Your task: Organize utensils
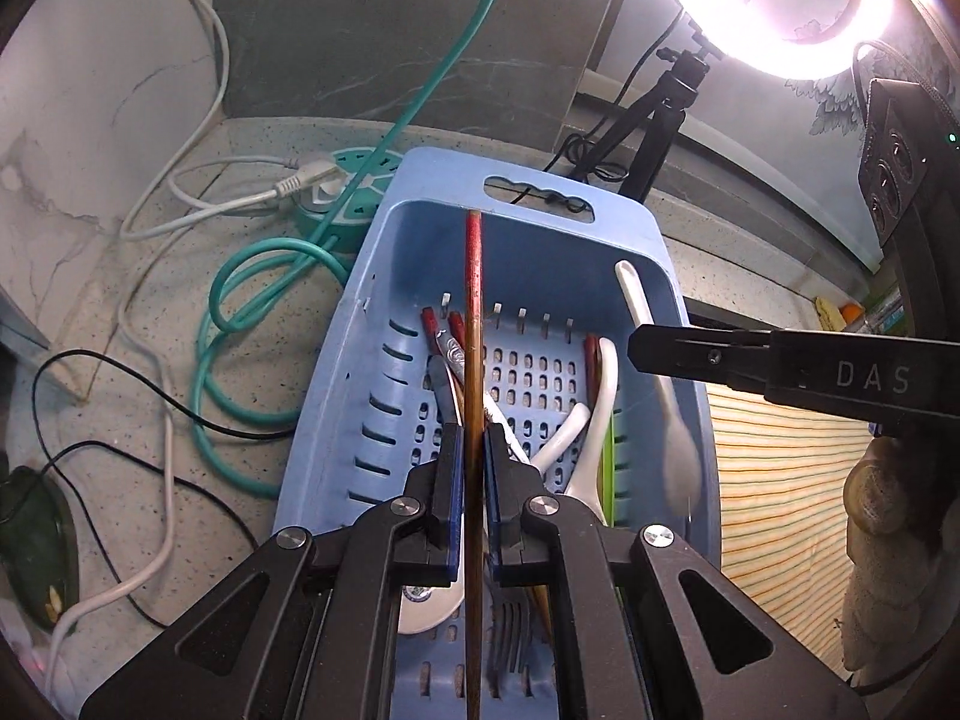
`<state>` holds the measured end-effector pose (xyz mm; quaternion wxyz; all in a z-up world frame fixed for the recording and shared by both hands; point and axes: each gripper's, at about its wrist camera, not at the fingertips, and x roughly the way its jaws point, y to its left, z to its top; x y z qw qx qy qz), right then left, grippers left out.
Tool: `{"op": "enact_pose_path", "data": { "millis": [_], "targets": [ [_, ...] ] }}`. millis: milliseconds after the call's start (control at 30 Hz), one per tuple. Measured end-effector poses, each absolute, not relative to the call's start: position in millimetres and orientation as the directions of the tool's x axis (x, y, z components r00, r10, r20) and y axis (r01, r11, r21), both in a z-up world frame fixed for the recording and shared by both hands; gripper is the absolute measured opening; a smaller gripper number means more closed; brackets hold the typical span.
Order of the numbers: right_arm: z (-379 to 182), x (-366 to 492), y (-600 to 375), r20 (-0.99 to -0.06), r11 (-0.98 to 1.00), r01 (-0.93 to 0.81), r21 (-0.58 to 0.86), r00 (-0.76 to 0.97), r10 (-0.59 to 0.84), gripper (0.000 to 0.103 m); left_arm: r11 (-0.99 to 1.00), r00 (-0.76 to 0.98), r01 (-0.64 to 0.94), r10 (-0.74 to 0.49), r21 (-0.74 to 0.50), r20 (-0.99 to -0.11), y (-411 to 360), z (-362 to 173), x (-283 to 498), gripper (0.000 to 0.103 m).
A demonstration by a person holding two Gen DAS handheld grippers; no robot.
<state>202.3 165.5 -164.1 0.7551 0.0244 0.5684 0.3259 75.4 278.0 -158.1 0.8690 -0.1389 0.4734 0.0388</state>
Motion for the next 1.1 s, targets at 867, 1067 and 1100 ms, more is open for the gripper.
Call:
{"op": "enact_pose_path", "data": {
  "millis": [867,1067,1100],
  "targets": [
    [-126.6,182.7,114.0,-0.811,0.767,-0.505,0.396,0.200,0.550,0.019,0.962,0.592,-0.209,-0.018,-0.174,-0.806,247.5,-124.0,44.7,0.011],
    [-111.7,171.7,97.8,-0.796,0.753,-0.518,0.405,0.205,0.569,0.022,0.965,0.616,-0.207,0.004,-0.158,-0.787,231.2,-108.3,31.9,0.014],
    [-108.8,169.7,95.1,-0.793,0.751,-0.521,0.406,0.207,0.573,0.024,0.966,0.623,-0.207,0.010,-0.153,-0.782,228.4,-104.9,29.3,0.014]
  ]
}}
